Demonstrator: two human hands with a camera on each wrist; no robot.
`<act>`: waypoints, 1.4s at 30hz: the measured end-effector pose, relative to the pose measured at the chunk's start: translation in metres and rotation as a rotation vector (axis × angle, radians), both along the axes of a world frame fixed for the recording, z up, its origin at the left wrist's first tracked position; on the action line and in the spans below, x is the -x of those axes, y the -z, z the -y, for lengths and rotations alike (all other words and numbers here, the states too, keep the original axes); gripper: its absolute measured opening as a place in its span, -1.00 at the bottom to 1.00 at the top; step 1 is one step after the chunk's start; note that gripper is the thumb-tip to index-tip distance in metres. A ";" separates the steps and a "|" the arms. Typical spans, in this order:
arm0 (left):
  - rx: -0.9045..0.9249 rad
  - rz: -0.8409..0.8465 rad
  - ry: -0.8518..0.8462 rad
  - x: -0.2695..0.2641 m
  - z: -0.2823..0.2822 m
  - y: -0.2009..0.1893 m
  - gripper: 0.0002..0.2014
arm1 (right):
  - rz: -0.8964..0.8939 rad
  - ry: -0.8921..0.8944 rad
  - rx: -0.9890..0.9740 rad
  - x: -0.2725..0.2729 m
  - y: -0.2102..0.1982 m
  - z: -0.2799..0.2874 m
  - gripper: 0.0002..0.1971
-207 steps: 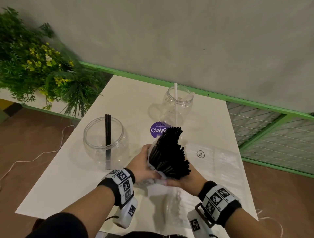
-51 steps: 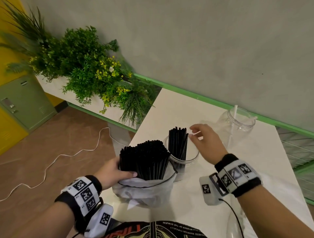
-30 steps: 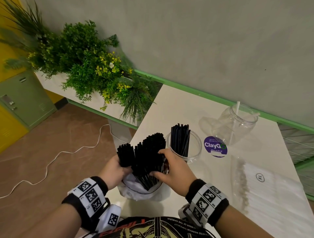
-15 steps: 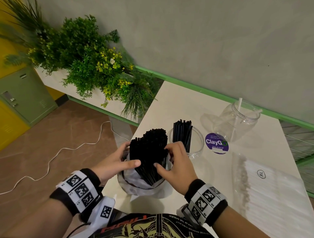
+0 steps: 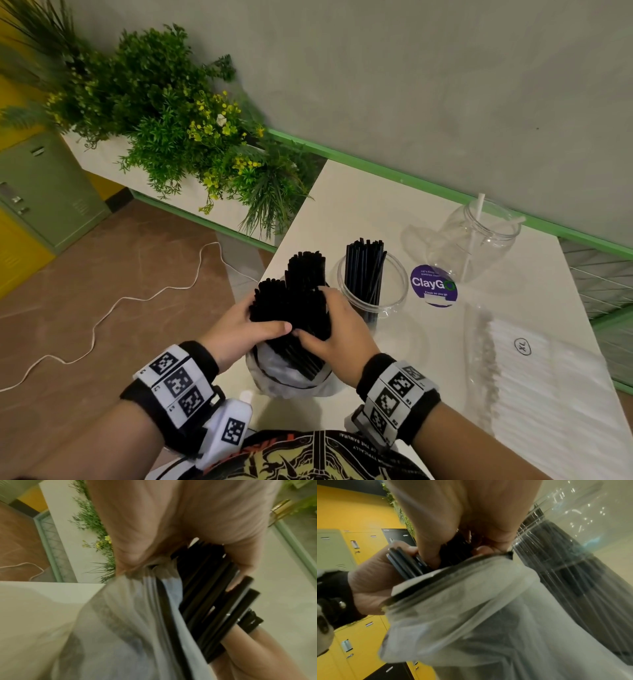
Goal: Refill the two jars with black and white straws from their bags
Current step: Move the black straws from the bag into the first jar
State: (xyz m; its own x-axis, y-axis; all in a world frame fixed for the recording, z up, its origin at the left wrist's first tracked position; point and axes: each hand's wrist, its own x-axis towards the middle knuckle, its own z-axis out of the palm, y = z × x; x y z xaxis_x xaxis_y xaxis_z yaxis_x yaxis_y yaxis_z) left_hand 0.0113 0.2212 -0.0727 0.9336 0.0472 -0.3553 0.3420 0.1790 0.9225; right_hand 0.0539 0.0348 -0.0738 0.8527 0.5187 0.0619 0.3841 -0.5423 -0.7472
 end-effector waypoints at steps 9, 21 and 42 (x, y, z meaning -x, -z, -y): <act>-0.044 0.036 0.060 -0.013 0.003 -0.004 -0.08 | -0.041 0.069 -0.033 -0.010 -0.006 0.014 -0.71; -0.161 0.089 0.099 -0.018 0.003 -0.012 -0.10 | -0.180 0.195 -0.420 -0.019 -0.057 0.029 -0.90; -0.197 0.092 0.097 -0.025 -0.004 -0.006 -0.05 | -0.029 0.279 -0.868 -0.092 -0.153 0.068 -0.89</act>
